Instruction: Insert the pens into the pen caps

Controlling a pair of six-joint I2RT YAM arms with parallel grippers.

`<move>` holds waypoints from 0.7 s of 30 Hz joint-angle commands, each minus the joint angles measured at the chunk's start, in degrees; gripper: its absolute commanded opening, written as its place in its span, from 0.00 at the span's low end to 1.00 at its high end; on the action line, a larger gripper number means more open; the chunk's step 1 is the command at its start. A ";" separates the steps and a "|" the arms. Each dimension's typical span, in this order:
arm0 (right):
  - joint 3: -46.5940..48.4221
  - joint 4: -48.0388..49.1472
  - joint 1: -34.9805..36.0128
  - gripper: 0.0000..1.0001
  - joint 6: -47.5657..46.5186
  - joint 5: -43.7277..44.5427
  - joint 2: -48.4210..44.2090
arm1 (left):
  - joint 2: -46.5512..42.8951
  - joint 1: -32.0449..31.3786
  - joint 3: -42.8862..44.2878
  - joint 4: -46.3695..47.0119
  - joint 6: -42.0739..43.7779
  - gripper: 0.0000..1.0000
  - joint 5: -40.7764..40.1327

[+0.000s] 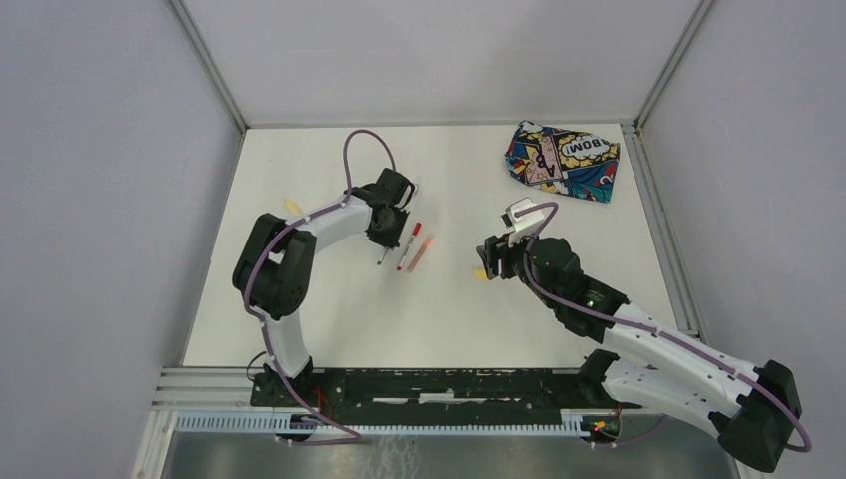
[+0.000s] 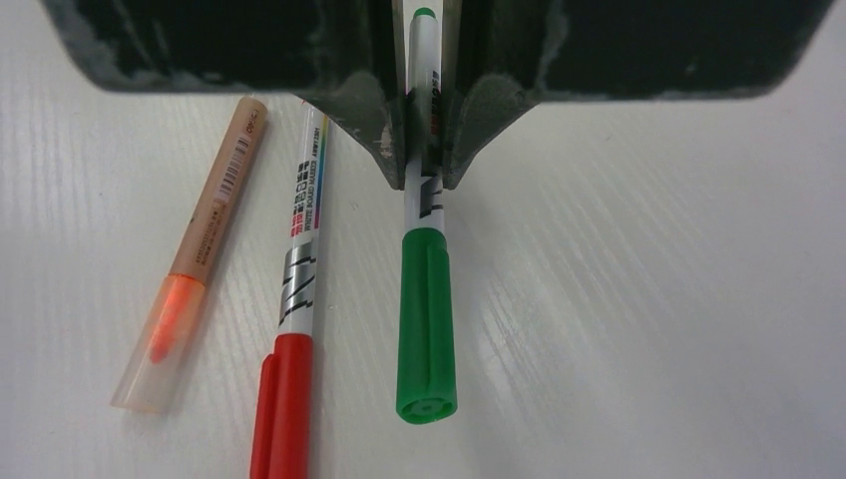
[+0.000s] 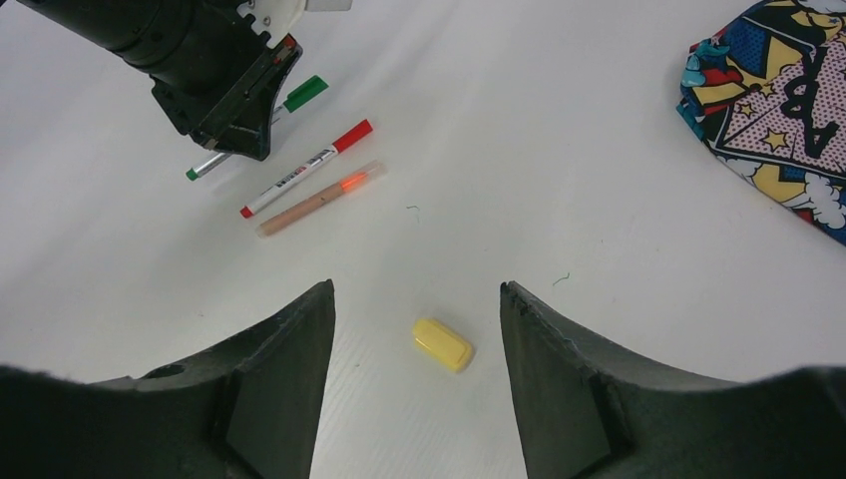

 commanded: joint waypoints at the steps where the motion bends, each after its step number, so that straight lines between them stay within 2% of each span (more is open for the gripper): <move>1: -0.57 0.46 0.09 0.67 0.31 -0.43 0.07 | 1.57 0.25 3.68 1.17 -2.50 0.11 1.87; 16: -0.79 0.15 0.07 0.68 -0.04 0.72 0.21 | 4.89 0.25 4.45 2.48 -3.58 0.20 4.01; 18: -0.71 -0.08 0.07 0.74 0.12 1.46 0.02 | 4.99 0.24 4.55 2.44 -3.71 0.22 3.97; 21: -0.83 -0.06 0.09 0.77 0.27 2.38 -0.56 | 5.08 0.17 4.47 2.33 -3.85 0.24 3.97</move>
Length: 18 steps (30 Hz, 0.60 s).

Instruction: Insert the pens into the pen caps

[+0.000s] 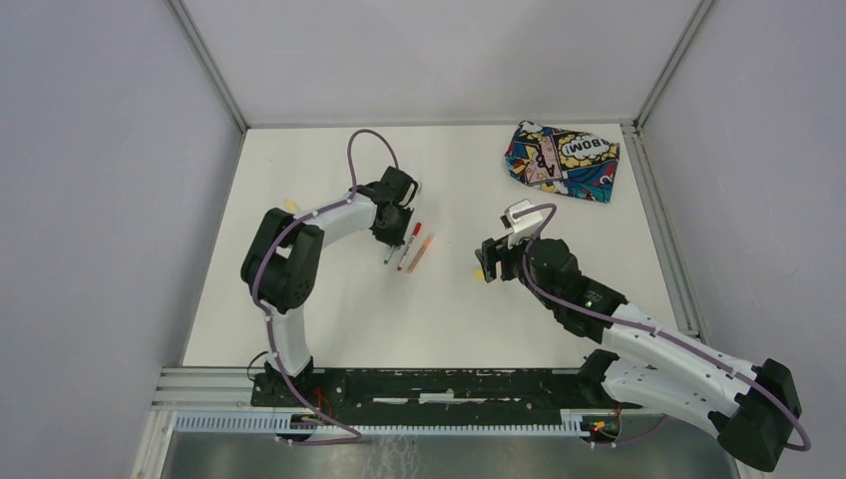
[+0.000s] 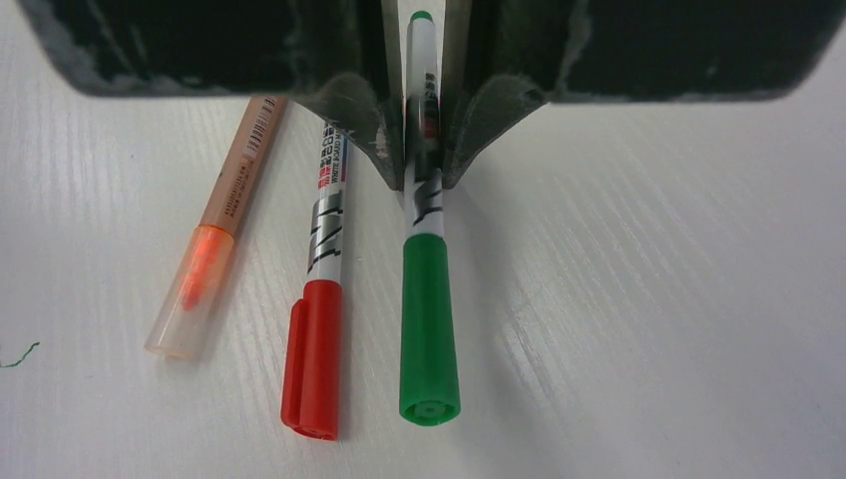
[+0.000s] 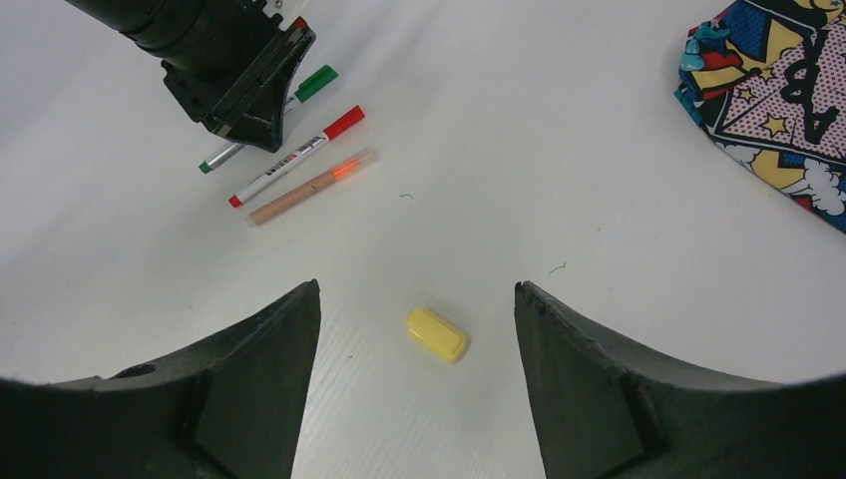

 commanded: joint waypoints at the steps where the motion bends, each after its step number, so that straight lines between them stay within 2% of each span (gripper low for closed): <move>1: 0.00 0.21 0.10 0.77 0.18 2.01 -1.03 | 1.34 0.18 1.55 0.77 -2.36 0.25 0.93; 10: 0.00 -0.05 0.09 0.77 0.04 1.82 -1.11 | -0.22 0.31 1.07 0.28 -2.35 0.31 -0.50; 18: 0.26 -0.90 0.04 0.77 -1.11 2.36 -1.29 | -6.82 1.43 2.97 1.02 -2.93 0.37 -3.52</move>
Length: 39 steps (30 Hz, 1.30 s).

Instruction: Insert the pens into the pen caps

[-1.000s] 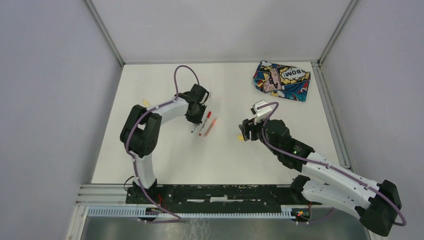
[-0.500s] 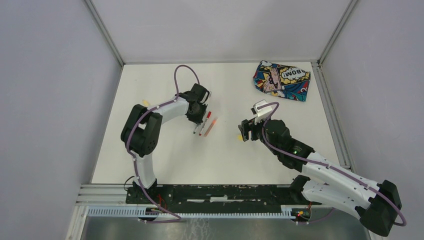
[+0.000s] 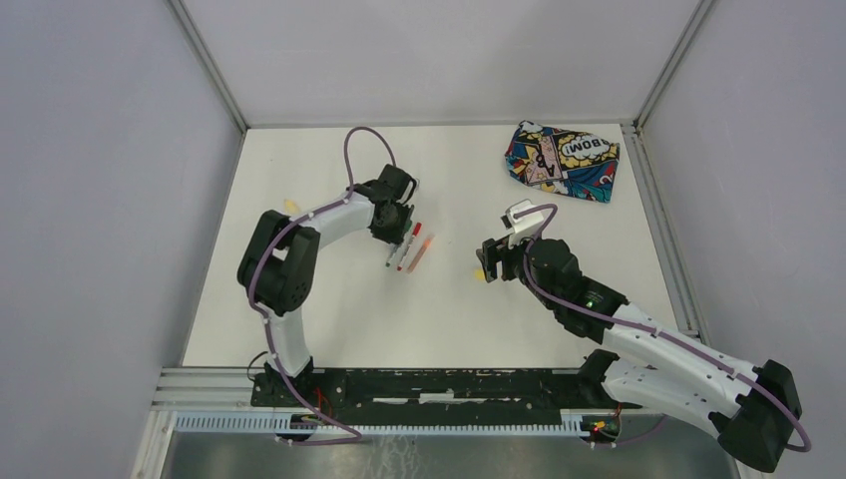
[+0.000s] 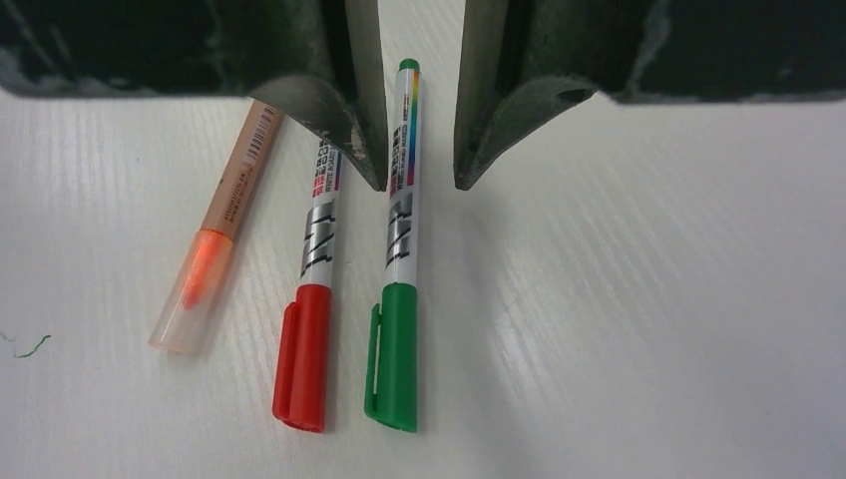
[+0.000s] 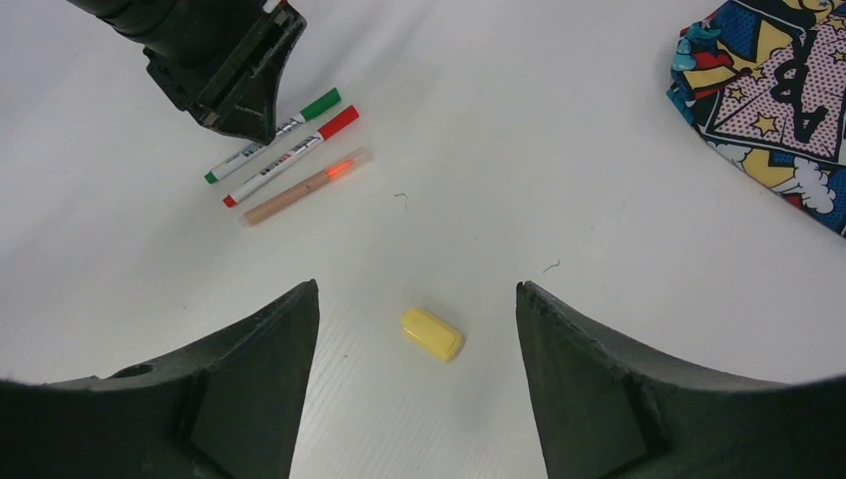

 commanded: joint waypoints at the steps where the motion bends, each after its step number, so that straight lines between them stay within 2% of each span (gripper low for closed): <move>1: 0.30 -0.53 0.09 0.78 -1.10 1.83 -1.07 | -7.75 1.64 3.05 1.66 -2.37 0.38 -2.64; 5: 0.17 -0.66 0.07 0.78 -1.33 1.89 -1.32 | -12.43 5.12 2.30 4.58 -4.07 0.39 -5.68; 10: 0.17 -0.33 0.09 0.78 -1.84 1.38 -1.51 | -17.25 12.22 -0.96 8.48 -10.53 0.42 -13.21; 13: 0.39 -0.37 0.06 0.78 -2.45 0.46 -1.40 | -17.68 17.08 -1.08 9.50 -14.64 0.45 -16.46; 17: 0.46 -0.88 0.09 0.78 -2.75 -1.48 -1.58 | -15.24 20.19 1.03 8.49 -17.21 0.49 -21.03; 20: -0.15 -1.00 0.09 0.78 -2.23 -2.16 -2.10 | -12.72 21.61 2.02 7.89 -19.06 0.61 -25.43; 24: -0.94 -0.99 0.08 0.78 -1.36 -2.96 -2.80 | -10.03 24.60 2.21 8.47 -21.21 0.66 -25.46; 31: -2.03 -2.01 0.09 0.78 -1.29 -2.37 -3.65 | -4.74 28.65 3.50 9.05 -24.27 0.69 -23.71; 39: -1.76 -2.61 0.09 0.78 -0.70 -2.51 -3.47 | 1.51 32.23 5.85 8.82 -27.52 0.64 -21.16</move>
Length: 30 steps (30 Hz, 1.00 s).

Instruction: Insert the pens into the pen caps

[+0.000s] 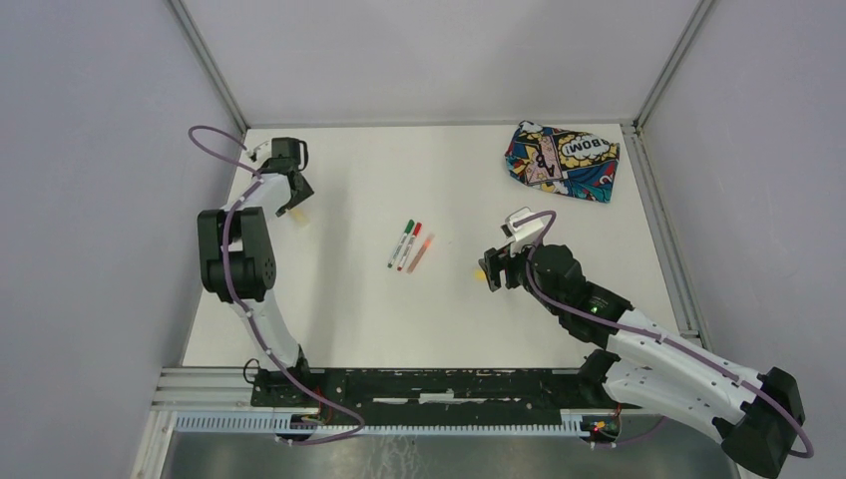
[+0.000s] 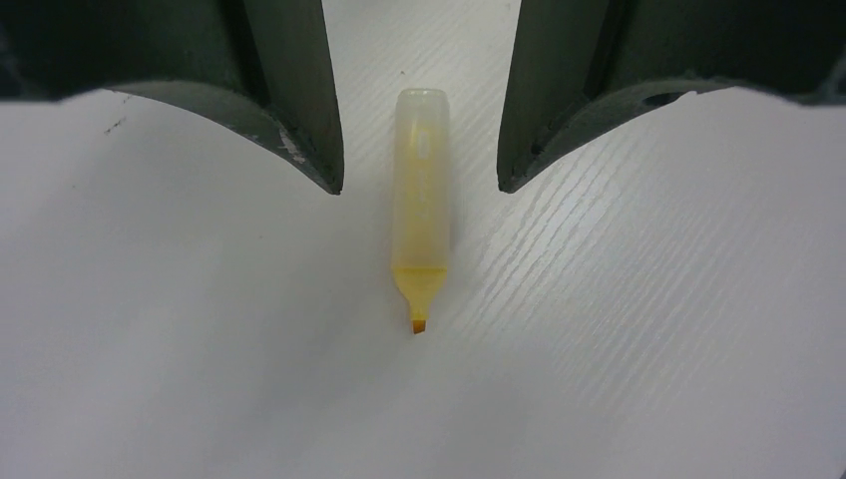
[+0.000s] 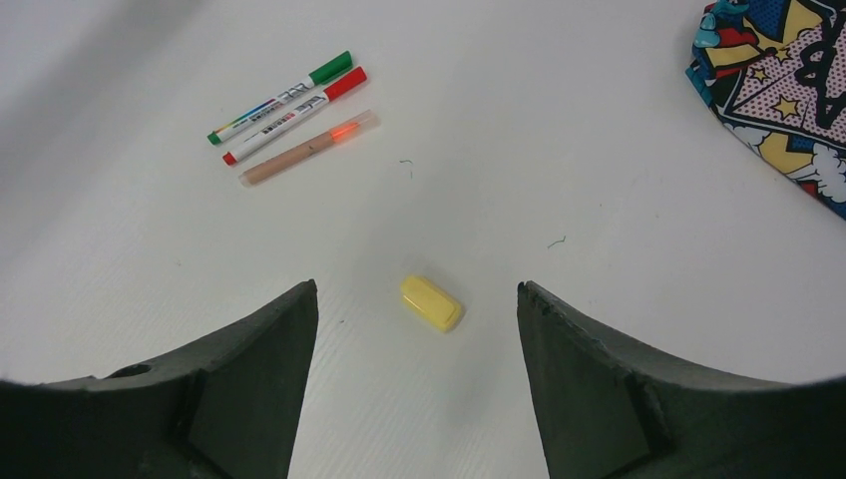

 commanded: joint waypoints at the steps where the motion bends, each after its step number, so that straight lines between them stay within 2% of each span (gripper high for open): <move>1: 0.27 0.19 0.09 0.78 1.04 -0.25 -0.59 | 3.32 1.16 3.29 1.25 -4.79 0.63 1.07; 18: 0.06 0.32 0.09 0.78 3.29 -1.06 0.29 | 9.26 1.49 4.28 0.97 -4.02 0.53 1.17; 30: 0.10 -0.14 0.06 0.78 2.63 -0.44 0.25 | 8.49 1.46 2.34 2.33 -1.84 0.37 4.11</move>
